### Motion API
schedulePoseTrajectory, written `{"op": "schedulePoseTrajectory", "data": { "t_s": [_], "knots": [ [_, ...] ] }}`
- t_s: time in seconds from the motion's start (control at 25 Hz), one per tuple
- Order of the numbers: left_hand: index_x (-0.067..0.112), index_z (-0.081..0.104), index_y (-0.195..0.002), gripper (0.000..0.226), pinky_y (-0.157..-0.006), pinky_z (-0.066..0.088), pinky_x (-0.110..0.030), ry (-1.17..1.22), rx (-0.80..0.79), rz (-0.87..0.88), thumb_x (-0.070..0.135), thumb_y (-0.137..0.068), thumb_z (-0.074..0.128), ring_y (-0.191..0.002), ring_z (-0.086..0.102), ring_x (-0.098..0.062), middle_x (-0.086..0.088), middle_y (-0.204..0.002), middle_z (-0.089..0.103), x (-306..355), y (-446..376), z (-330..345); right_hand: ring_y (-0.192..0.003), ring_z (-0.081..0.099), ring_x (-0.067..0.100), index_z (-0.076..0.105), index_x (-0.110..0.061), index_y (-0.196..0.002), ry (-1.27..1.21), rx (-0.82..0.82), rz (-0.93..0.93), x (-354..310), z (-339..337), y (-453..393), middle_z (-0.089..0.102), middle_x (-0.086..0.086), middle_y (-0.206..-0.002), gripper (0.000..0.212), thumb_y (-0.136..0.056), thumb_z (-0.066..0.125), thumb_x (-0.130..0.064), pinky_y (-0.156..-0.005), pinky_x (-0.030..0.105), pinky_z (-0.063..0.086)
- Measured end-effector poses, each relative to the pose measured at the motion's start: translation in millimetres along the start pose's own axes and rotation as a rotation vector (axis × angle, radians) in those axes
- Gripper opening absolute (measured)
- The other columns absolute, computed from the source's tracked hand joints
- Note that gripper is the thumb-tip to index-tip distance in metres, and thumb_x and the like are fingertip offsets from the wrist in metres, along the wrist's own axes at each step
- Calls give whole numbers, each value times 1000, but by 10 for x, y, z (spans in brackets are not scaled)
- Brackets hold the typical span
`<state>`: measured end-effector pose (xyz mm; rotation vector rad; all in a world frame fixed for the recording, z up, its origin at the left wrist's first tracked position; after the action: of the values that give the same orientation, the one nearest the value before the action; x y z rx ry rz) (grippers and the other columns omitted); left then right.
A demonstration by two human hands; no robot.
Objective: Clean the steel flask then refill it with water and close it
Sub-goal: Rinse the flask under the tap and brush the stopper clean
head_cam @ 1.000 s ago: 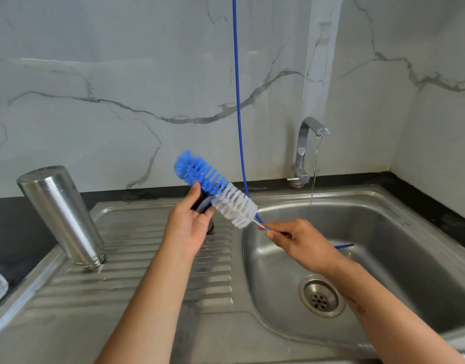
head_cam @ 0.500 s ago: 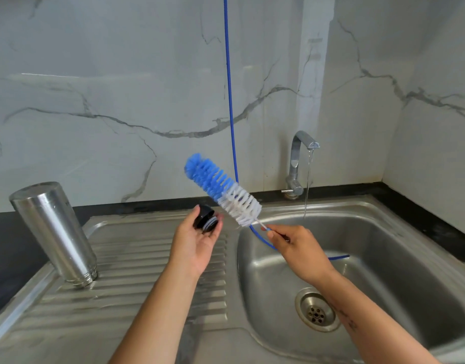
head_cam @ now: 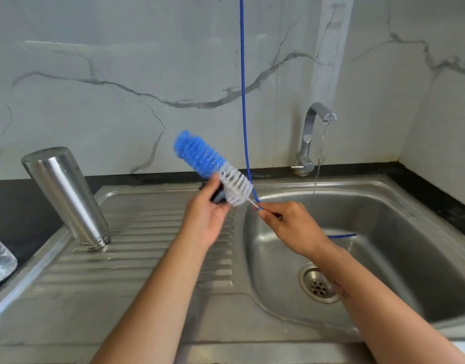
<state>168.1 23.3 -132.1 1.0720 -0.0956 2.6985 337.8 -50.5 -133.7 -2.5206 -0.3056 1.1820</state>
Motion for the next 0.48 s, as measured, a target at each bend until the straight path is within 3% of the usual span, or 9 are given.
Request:
{"op": "schedulePoseTrajectory", "data": {
  "t_s": [0.08,0.2,0.24,0.36,0.48],
  "knots": [
    [4,68,-114,20,-95,56,-38,-77,-19,-35,15,-101,58,-117,66,-31,-16,-119,72,-120,64,117,-54,28,9,79,-29,-110,-10,73,0,22,-48,-29,33,-8,-57,24,-104,58,-19,-51,18,29],
    [5,68,-113,20,-89,61,-34,54,7,72,16,-103,55,-104,70,-23,-11,-107,76,94,-24,68,-57,29,7,74,0,-109,13,-35,-22,160,-69,42,36,-3,-63,28,-105,57,-22,-54,21,29],
    [5,67,-115,21,-90,61,-34,76,10,91,16,-102,55,-105,71,-22,-11,-109,76,139,-31,58,-58,29,7,73,1,-109,-10,-57,-20,173,-62,67,35,-4,-63,28,-105,57,-22,-54,21,28],
    [10,67,-120,28,-92,60,-34,-9,-8,52,21,-94,63,-110,71,-20,-9,-119,74,-18,37,102,-55,27,8,77,-21,-114,-68,40,-6,38,-39,14,33,-11,-58,22,-105,58,-20,-51,19,26],
    [18,69,-113,22,-93,53,-27,-106,17,68,29,-96,63,-105,70,-13,0,-112,76,15,30,64,-60,25,9,78,-37,-106,-85,82,-7,18,-25,-10,32,-9,-62,25,-105,58,-22,-54,24,26]
  ]
}}
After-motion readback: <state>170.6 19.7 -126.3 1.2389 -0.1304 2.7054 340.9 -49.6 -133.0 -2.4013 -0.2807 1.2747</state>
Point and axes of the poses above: each hand's wrist, its own y-axis away from the middle knuckle, its own z-axis out of the palm, x = y × z, the point moved 4 cm from there along -y, towards the middle knuckle
